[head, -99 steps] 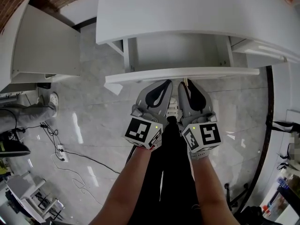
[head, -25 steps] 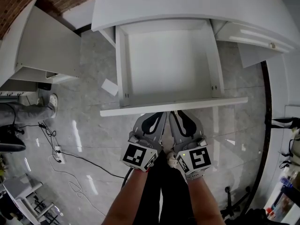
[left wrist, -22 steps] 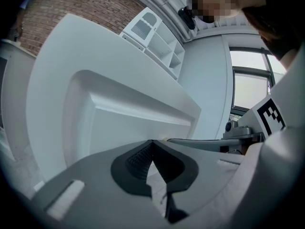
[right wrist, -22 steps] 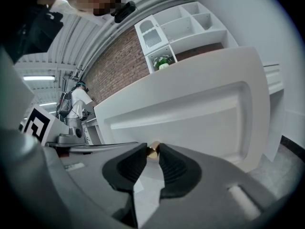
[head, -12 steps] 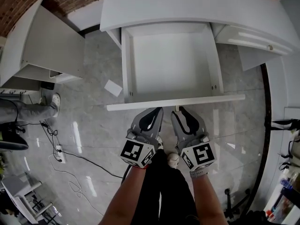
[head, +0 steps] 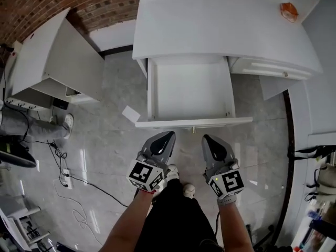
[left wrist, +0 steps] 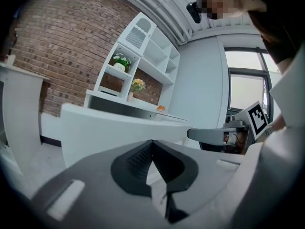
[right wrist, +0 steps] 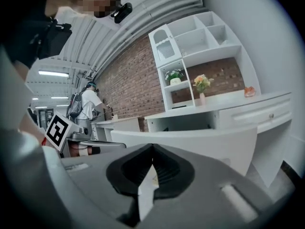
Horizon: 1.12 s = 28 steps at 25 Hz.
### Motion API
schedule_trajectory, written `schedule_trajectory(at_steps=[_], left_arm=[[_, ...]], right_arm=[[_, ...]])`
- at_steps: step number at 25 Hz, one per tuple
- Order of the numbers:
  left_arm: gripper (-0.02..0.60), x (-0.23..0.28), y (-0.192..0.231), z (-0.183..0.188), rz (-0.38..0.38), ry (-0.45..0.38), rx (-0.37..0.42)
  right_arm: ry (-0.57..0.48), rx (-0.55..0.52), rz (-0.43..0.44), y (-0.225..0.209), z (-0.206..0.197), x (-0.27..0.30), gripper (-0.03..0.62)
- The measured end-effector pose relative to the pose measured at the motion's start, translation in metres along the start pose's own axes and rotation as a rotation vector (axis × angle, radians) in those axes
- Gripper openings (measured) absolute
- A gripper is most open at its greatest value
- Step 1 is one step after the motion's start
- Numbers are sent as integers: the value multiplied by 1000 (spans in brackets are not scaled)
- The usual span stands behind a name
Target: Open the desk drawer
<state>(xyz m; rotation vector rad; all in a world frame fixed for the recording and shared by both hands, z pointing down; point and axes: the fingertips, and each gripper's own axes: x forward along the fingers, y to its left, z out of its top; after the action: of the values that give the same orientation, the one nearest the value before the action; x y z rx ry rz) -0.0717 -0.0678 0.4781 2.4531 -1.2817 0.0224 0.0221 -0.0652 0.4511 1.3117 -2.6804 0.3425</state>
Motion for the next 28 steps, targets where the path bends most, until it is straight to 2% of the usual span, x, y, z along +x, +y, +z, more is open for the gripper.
schedule_trajectory(at_steps=[3,11,15,21,28], left_arm=[[2,-17,2,29,33,-37,-16],[2,-57,-10,103,72,-112,18],[2,-72,-24,131,64,-130,35],[2,-106,-49,178,50,-181,-7],[2,-128,-75,211,61,-180,86]], right_arm=[[-23,-10,-17,-7,29,-17,2],[-87,-19,-61,-12,99,-61,2],[-102,-37,-47,-7,123,-76,2],[-125,-23,-3,12,164,-105,2],[-150,-31,25,23,205,-142,2]])
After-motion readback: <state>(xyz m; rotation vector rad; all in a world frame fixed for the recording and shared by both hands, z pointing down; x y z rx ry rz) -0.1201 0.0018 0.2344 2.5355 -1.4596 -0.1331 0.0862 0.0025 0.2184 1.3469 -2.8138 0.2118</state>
